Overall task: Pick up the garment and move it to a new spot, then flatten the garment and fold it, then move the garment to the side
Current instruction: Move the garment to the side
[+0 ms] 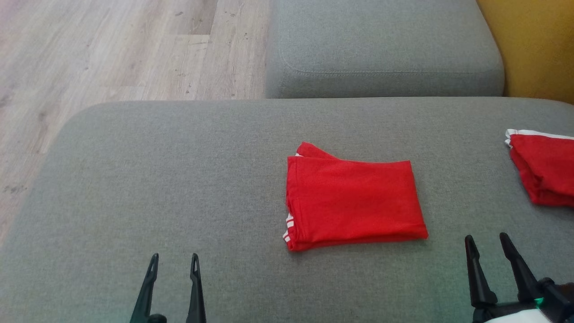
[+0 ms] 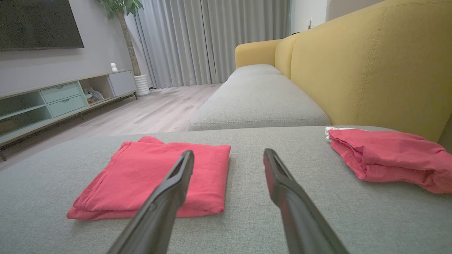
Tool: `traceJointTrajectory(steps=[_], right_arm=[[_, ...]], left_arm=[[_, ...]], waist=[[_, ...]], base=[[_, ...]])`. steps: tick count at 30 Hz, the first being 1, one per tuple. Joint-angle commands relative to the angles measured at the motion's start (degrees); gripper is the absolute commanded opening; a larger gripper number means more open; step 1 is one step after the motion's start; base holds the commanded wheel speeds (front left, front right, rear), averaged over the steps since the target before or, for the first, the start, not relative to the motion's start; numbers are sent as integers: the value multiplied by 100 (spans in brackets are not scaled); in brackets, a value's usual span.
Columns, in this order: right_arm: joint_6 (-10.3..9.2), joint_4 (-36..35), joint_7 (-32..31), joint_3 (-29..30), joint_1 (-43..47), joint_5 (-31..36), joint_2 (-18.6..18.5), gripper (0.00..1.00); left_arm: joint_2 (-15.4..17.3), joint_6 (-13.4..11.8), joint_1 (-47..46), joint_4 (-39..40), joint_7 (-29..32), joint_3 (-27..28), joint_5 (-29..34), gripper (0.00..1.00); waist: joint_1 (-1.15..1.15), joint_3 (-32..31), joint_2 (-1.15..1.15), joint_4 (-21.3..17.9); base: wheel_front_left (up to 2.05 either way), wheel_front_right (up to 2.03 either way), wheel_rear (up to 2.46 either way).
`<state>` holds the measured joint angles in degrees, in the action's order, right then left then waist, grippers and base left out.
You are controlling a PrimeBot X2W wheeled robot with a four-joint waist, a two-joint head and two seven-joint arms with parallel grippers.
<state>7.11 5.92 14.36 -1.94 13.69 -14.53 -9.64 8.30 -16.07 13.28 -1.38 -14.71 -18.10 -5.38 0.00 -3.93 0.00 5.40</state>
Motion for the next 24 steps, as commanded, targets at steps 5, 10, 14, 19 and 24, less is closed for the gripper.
traceJointTrajectory(steps=[5,10,14,19,24], right_arm=[[37,-138,63,-124,-164,58,-106,100],[37,-111,63,-146,-151,79,-116,100],[37,-49,63,-191,-179,84,-150,100],[37,756,63,-517,-600,-322,-319,100],[37,1447,-718,-1020,-1429,-1420,-540,100]], left_arm=[[-100,65,-144,162,-29,310,112,100],[-131,117,-132,153,-29,344,159,100],[-205,315,-148,247,-29,337,40,100],[-306,600,-185,446,-29,336,-18,100],[-354,753,-346,543,-29,213,161,100]], waist=[[0,2,0,-43],[0,-3,0,-64],[0,63,0,-40],[0,305,0,66],[0,607,0,204]], base=[[0,0,0],[0,0,0],[0,0,0],[0,0,0],[0,0,0]])
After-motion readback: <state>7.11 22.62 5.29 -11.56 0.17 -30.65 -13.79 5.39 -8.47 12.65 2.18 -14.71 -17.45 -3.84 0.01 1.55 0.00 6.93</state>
